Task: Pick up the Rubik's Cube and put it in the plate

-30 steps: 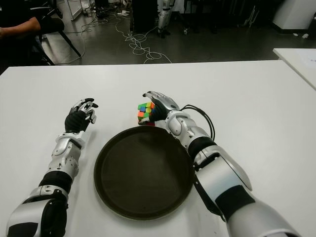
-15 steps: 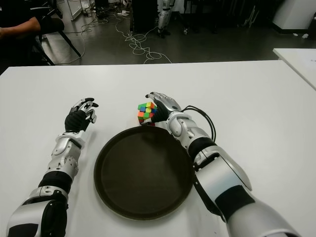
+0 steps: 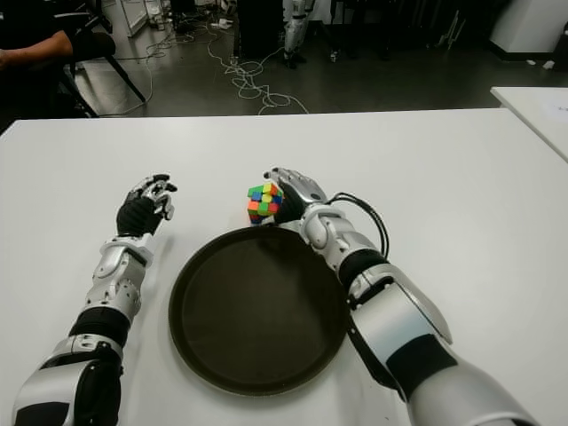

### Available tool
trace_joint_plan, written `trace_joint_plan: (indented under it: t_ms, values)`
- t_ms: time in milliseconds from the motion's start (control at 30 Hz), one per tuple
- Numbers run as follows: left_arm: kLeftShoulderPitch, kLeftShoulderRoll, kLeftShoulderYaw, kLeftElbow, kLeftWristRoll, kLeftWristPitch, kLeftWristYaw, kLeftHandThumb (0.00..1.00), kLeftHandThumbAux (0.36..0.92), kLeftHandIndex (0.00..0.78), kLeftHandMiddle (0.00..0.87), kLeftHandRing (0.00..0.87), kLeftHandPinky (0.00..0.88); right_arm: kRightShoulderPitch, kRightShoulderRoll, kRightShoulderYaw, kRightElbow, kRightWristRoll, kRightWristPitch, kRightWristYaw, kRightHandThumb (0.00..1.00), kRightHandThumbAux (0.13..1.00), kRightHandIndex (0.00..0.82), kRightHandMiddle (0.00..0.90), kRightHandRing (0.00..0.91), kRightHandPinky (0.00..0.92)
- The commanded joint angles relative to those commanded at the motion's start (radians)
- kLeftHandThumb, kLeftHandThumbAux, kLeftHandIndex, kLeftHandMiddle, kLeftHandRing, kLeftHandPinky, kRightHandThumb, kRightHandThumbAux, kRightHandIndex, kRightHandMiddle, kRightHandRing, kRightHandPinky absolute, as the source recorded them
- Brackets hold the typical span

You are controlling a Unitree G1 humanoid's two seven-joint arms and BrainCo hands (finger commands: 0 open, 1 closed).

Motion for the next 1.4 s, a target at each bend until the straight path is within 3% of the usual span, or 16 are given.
trace_joint_plan:
  t_ms: [1400]
  values:
    - [-0.004,-0.006,-0.009,0.008,0.005,-0.012,0.002,0.854,0.660,0.417,0.538,0.780,0.813,0.021,-0.002,0.031,0.014,-0.036,0.003,-0.054,0.000,0.716,0.058,0.084,0.102,0.092]
